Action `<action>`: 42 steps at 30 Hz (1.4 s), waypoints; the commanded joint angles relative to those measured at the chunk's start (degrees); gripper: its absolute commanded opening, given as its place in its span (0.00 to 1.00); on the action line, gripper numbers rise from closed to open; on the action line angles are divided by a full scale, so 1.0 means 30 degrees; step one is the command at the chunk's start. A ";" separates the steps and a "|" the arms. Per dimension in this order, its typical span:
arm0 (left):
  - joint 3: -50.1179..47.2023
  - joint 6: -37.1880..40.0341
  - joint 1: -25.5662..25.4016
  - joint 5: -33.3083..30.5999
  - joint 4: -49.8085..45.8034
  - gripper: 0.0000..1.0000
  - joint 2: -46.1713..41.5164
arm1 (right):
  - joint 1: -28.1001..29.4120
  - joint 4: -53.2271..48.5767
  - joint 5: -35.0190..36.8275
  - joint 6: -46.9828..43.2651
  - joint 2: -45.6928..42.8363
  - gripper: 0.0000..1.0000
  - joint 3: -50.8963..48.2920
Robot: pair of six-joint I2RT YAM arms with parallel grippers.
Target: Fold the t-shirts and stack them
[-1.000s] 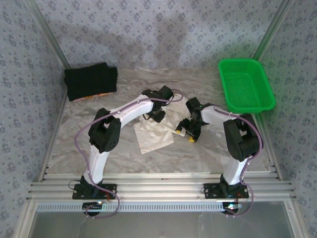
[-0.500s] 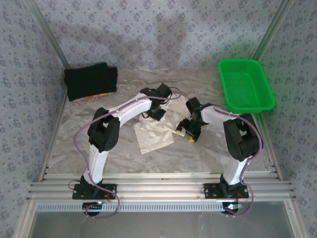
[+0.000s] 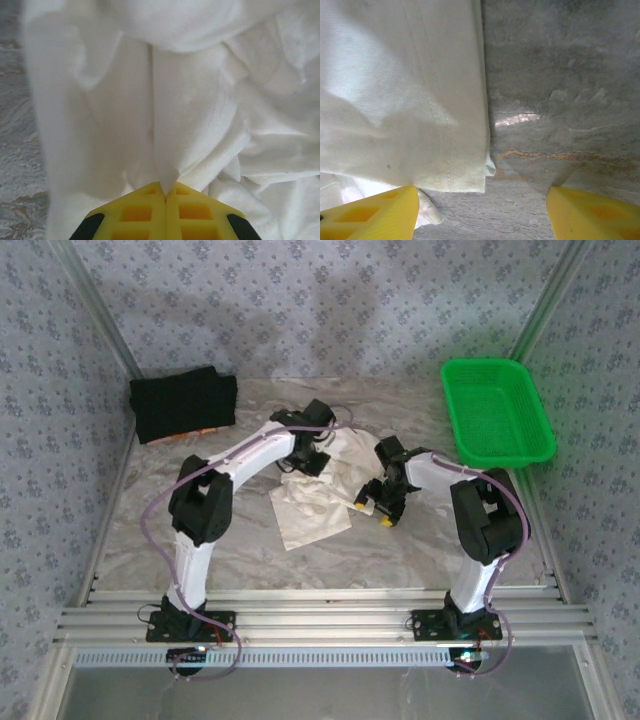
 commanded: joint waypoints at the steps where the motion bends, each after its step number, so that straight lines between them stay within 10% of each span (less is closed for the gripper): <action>1: 0.0208 -0.1441 0.0770 0.2071 0.0109 0.00 -0.2823 | 0.0196 0.4757 0.0379 -0.0593 0.0785 0.70 0.0368; 15: 0.0693 -0.2392 0.3429 0.4709 -0.0453 0.00 -0.6988 | 0.0209 0.4178 0.1426 0.0055 0.3222 0.59 0.3868; 26: 0.0905 -0.2286 0.5349 0.4865 -0.1051 0.00 -0.9068 | 0.0309 0.3189 0.3589 0.0518 0.4190 0.00 0.6097; 42: 0.5963 -0.1559 0.9918 0.4181 -0.2313 0.00 -1.0422 | -0.3523 -0.1957 0.4124 -0.6986 -0.4669 0.00 0.9420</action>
